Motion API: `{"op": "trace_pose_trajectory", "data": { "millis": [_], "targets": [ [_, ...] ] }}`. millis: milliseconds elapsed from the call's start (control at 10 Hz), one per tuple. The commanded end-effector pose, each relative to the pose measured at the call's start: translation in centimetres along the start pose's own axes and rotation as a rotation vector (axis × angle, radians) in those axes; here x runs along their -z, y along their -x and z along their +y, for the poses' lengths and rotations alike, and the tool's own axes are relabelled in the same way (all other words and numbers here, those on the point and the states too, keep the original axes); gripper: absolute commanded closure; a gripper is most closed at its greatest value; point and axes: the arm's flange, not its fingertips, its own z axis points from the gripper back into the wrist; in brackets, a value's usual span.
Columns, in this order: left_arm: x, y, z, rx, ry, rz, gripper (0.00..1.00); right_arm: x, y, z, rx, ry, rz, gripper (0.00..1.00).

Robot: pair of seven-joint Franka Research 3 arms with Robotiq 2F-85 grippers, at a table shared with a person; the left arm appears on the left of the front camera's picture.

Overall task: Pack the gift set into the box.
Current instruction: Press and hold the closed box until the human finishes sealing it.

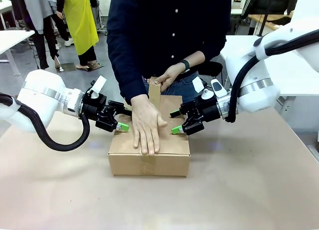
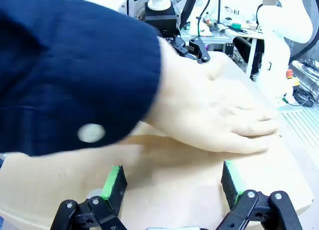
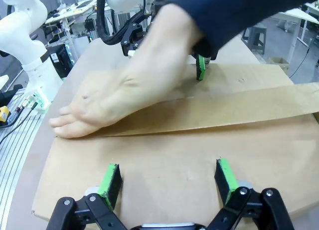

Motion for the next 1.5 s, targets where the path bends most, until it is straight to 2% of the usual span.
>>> {"op": "trace_pose_trajectory", "data": {
  "millis": [0, 1400],
  "targets": [
    [0.23, 0.16, -0.07, 0.014, 0.001, 0.003, 0.00, 0.01, -0.27, 0.11, -0.007, 0.004, 0.000, 0.00],
    [0.23, 0.16, -0.07, 0.014, 0.001, 0.003, 0.00, 0.01, -0.27, 0.11, -0.007, 0.004, 0.000, 0.00]
  ]
}}
